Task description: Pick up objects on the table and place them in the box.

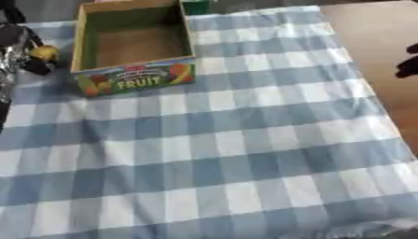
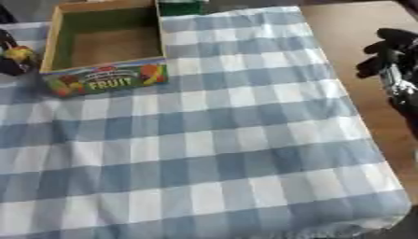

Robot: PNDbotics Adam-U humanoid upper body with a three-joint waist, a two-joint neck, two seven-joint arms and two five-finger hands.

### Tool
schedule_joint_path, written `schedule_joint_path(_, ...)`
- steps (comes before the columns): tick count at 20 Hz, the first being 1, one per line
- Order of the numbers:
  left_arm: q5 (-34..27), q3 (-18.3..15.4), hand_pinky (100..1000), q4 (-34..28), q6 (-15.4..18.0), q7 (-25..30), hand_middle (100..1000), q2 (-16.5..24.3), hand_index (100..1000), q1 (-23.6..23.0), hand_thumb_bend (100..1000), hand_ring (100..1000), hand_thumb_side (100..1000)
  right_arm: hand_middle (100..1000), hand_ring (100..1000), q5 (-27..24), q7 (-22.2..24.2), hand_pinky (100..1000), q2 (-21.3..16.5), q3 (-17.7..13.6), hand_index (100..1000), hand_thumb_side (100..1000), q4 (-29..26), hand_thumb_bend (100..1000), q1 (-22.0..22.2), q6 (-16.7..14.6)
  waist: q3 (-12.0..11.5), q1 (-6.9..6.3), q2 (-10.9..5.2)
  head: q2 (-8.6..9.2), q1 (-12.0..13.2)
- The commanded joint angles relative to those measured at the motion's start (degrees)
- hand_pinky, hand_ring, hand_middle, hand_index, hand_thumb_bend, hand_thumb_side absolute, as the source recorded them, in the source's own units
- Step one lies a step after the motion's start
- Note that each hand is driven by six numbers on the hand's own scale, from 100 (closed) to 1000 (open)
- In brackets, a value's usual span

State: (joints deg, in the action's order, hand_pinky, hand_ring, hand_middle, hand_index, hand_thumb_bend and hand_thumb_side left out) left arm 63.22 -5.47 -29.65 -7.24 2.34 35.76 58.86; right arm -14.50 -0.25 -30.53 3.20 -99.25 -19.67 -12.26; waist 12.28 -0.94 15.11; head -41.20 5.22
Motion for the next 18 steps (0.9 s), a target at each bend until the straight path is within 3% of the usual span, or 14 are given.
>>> schedule_joint_path(1, 1.13, -0.38, 493, -0.64, -1.46, -2.86, 263, 1.38, 404, -0.24, 264, 293, 100, 634, 591, -0.34, 0.12, 577, -0.82, -0.60, 819, 431, -0.29, 100, -0.46, -0.04, -0.23, 0.23, -1.10, -0.19, 0.12)
schedule_joint_path(2, 0.90, -0.52, 462, -1.13, -1.78, -4.46, 186, 1.39, 336, -0.33, 242, 238, 100, 634, 591, -0.34, 0.10, 577, -0.80, -0.63, 819, 432, -0.24, 100, -0.38, -0.05, -0.35, 0.25, -1.20, -0.29, 0.07)
schedule_joint_path(5, -1.30, -0.47, 460, -2.89, -1.55, -7.29, 173, 1.49, 328, -0.63, 243, 232, 100, 634, 591, -0.38, 0.00, 577, -0.76, -0.76, 819, 432, -0.12, 100, -0.11, -0.08, -0.80, 0.31, -1.54, -0.63, -0.02)
schedule_joint_path(13, -7.09, 1.17, 464, -13.76, 1.76, -3.74, 182, 3.92, 338, -1.31, 259, 241, 100, 634, 591, -0.48, -0.16, 578, -0.82, -1.09, 819, 433, 0.26, 100, 0.79, -0.17, -2.51, 0.26, -2.88, -1.49, -0.40)
schedule_joint_path(18, -10.14, 3.16, 465, -20.84, 3.96, -1.87, 187, 3.36, 343, -0.46, 261, 246, 100, 634, 591, -0.50, -0.05, 578, -0.83, -1.06, 820, 434, 0.45, 100, 1.08, -0.16, -2.87, 0.05, -3.37, -1.74, -0.58)
